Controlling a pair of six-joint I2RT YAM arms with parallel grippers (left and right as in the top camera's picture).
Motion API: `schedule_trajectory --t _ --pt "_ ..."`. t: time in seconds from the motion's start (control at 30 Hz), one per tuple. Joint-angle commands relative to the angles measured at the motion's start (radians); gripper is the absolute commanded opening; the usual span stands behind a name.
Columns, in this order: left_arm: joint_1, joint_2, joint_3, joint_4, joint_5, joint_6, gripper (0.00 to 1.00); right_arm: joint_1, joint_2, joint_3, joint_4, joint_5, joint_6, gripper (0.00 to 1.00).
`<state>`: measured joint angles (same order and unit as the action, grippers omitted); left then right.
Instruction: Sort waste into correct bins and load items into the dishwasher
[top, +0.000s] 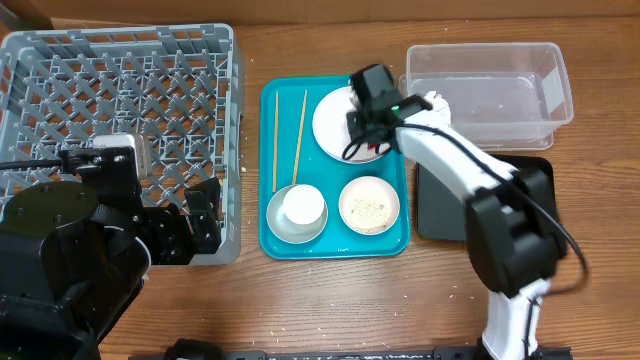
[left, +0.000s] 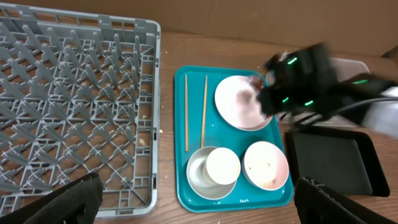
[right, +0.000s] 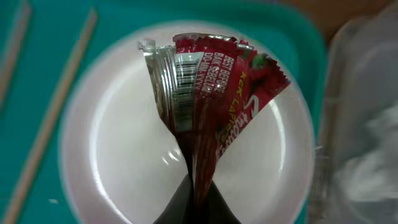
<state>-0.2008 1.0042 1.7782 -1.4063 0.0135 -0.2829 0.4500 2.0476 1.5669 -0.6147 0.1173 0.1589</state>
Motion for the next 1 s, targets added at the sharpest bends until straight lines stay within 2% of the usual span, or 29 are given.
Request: schedule_trajectory --t 0.0,0.13,0.3,0.33,0.37,0.4,0.47,0.6,0.73,0.87,0.97 --pt "0.004 -0.003 0.006 -0.001 0.002 -0.011 1.00 -0.057 -0.223 0.071 0.002 0.002 0.029 0.04" --pt "0.004 -0.001 0.006 -0.055 0.054 -0.010 1.00 -0.148 -0.245 0.069 -0.061 0.001 0.091 0.04" --pt "0.004 0.005 0.006 -0.056 0.058 -0.010 1.00 -0.256 -0.175 0.023 -0.085 -0.006 0.103 0.04" --pt "0.004 0.006 0.006 -0.056 0.058 -0.010 1.00 -0.268 -0.169 0.023 -0.092 -0.018 0.101 0.13" --pt "0.004 0.007 0.006 -0.056 0.058 -0.010 1.00 -0.278 -0.168 0.024 -0.101 -0.041 0.100 0.42" --pt "0.004 0.007 0.006 -0.056 0.058 -0.010 1.00 -0.283 -0.173 0.029 -0.117 -0.066 0.100 0.57" --pt "0.004 0.008 0.006 -0.056 0.058 -0.010 1.00 -0.288 -0.200 0.056 -0.164 -0.132 0.102 0.65" --pt "0.004 0.008 0.006 -0.049 0.057 -0.010 1.00 -0.270 -0.302 0.109 -0.268 -0.274 0.103 0.66" --pt "0.004 0.008 0.006 -0.028 0.052 -0.009 1.00 -0.204 -0.416 0.112 -0.365 -0.318 0.103 0.66" --pt "0.004 0.008 0.006 -0.002 -0.011 -0.010 1.00 -0.062 -0.448 0.104 -0.521 -0.321 0.105 0.58" --pt "0.004 0.008 0.006 0.000 -0.051 -0.009 1.00 0.037 -0.431 0.053 -0.569 -0.321 0.125 0.53"
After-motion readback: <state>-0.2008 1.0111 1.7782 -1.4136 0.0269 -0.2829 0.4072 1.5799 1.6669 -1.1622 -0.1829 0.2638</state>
